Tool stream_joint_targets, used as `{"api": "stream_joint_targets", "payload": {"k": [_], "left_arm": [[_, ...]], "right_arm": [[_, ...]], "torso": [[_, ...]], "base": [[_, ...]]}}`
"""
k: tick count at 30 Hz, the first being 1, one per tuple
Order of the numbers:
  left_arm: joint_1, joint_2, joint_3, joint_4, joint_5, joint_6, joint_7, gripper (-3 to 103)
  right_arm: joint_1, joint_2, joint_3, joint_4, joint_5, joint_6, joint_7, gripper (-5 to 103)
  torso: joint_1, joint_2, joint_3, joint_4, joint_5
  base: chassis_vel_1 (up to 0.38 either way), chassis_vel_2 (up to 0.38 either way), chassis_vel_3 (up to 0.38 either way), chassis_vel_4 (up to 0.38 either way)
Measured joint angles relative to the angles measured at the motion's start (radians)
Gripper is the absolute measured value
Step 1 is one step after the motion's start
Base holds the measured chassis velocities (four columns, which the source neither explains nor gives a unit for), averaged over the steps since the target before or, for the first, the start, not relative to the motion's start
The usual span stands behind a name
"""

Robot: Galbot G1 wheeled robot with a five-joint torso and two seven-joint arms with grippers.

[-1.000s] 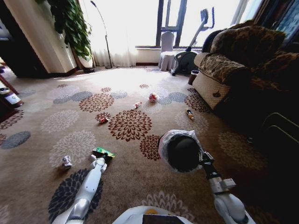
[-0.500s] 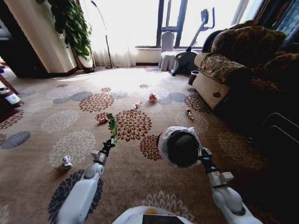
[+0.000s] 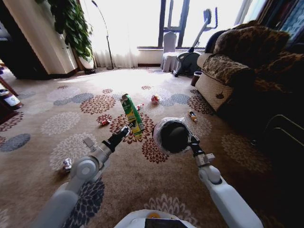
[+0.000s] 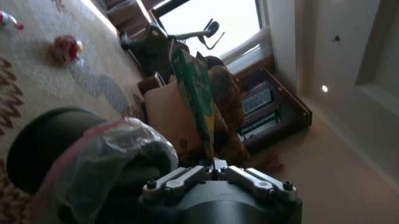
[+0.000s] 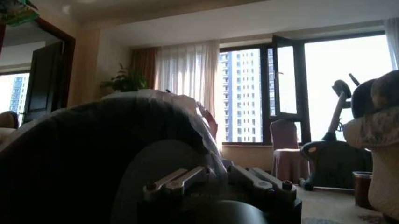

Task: Pick up the trash from the ground and place it into the trash bin.

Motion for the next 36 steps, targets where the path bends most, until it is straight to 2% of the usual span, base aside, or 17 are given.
{"api": "stream_joint_targets", "payload": {"k": [1, 3, 4, 5, 7, 10, 12, 15, 16, 18, 24, 29, 30, 32, 33, 35, 36], "left_arm": [[0.0, 0.0, 0.0, 0.0, 0.0, 0.0, 0.0, 0], [0.001, -0.053, 0.012, -0.043, -0.152, 0.013, -0.111, 0], [0.01, -0.073, 0.025, -0.053, -0.188, 0.017, -0.147, 0], [0.01, -0.073, 0.025, -0.053, -0.188, 0.017, -0.147, 0], [0.041, -0.117, 0.074, -0.048, -0.23, 0.048, -0.21, 0], [0.04, -0.153, 0.105, 0.003, -0.241, 0.053, -0.225, 0], [0.035, -0.161, 0.111, 0.02, -0.242, 0.053, -0.226, 0], [-0.001, -0.201, 0.149, 0.138, -0.241, 0.049, -0.228, 0], [-0.001, -0.201, 0.149, 0.138, -0.241, 0.049, -0.228, 0], [-0.046, -0.254, 0.166, 0.243, -0.236, 0.053, -0.236, 0], [-0.103, -0.319, 0.181, 0.347, -0.226, 0.079, -0.266, 0], [-0.168, -0.359, 0.183, 0.423, -0.214, 0.051, -0.259, -1], [-0.174, -0.363, 0.184, 0.432, -0.21, 0.041, -0.244, 4], [-0.177, -0.366, 0.185, 0.439, -0.207, 0.032, -0.229, 4], [-0.177, -0.37, 0.184, 0.444, -0.204, 0.016, -0.198, 15], [-0.172, -0.371, 0.184, 0.444, -0.205, 0.009, -0.183, 15], [-0.163, -0.37, 0.183, 0.442, -0.205, 0.006, -0.17, 20]], "right_arm": [[0.0, 0.0, 0.0, 0.0, 0.0, 0.0, 0.0, 0], [0.085, 0.037, -0.053, -0.074, -0.016, 0.014, 0.001, 0], [0.116, 0.049, -0.071, -0.095, -0.02, 0.014, 0.001, 0], [0.116, 0.049, -0.071, -0.095, -0.02, 0.014, 0.001, 0], [0.179, 0.061, -0.124, -0.132, -0.024, 0.015, 0.0, 0], [0.196, 0.063, -0.145, -0.134, -0.021, 0.016, 0.0, 0], [0.197, 0.063, -0.148, -0.133, -0.019, 0.016, 0.001, 0], [0.193, 0.058, -0.159, -0.107, -0.006, 0.021, 0.001, 0], [0.193, 0.058, -0.159, -0.107, -0.006, 0.021, 0.001, 0], [0.175, 0.053, -0.16, -0.072, 0.01, 0.041, 0.001, 0], [0.148, 0.041, -0.167, -0.009, 0.035, 0.051, 0.001, 0], [0.111, 0.026, -0.166, 0.048, 0.054, 0.055, 0.001, 0], [0.106, 0.025, -0.164, 0.05, 0.053, 0.056, 0.0, 0], [0.1, 0.025, -0.161, 0.051, 0.052, 0.057, 0.001, 0], [0.089, 0.023, -0.154, 0.051, 0.048, 0.059, 0.001, 0], [0.084, 0.022, -0.152, 0.051, 0.046, 0.06, 0.001, 0], [0.079, 0.021, -0.149, 0.051, 0.045, 0.06, 0.001, 0]], "torso": [[0.0, 0.0, 0.0, 0.0, 0.0], [0.0, 0.0, 0.0, -0.0001, -0.0007], [0.0, 0.0, 0.0, 0.0001, -0.0008], [0.0, 0.0, 0.0, 0.0001, -0.0008], [0.0, 0.0, 0.0, 0.0003, -0.0007], [0.0, 0.0, 0.0, -0.0003, -0.001], [0.0, 0.0, 0.0, -0.0003, -0.0008], [0.0, 0.0, 0.0, -0.0004, -0.0007], [0.0, 0.0, 0.0, -0.0004, -0.0007], [0.0, 0.0, 0.0, -0.0005, -0.0006], [0.0, 0.0, 0.0, -0.0005, -0.0006], [0.0, 0.0, 0.0, -0.0003, -0.0005], [0.0, 0.0, 0.0, -0.0001, -0.0005], [0.0, 0.0, 0.0, -0.0003, -0.0005], [0.0, 0.0, 0.0, -0.0004, -0.0006], [0.0, 0.0, 0.0, -0.0006, -0.0005], [0.0, 0.0, 0.0, -0.0002, -0.0004]], "base": [[0.0, 0.0, 0.0, 0.0], [0.0, 0.0, 0.0, 0.0], [0.0, 0.0, 0.0, 0.0], [0.0, 0.0, 0.0, 0.0], [0.0, 0.0, 0.0, 0.0], [0.0, 0.0, 0.0, 0.0], [0.0, 0.0, 0.0, 0.0], [0.0, 0.0, 0.0, 0.0], [0.0, 0.0, 0.0, 0.0], [0.0, 0.0, 0.0, 0.0], [0.0, 0.0, 0.0, 0.0], [0.0, 0.0, 0.0, 0.0], [0.0, 0.0, 0.0, 0.0], [0.0, 0.0, 0.0, 0.0], [0.0, 0.0, 0.0, 0.0], [0.0, 0.0, 0.0, 0.0], [0.0, 0.0, 0.0, 0.0]]}}
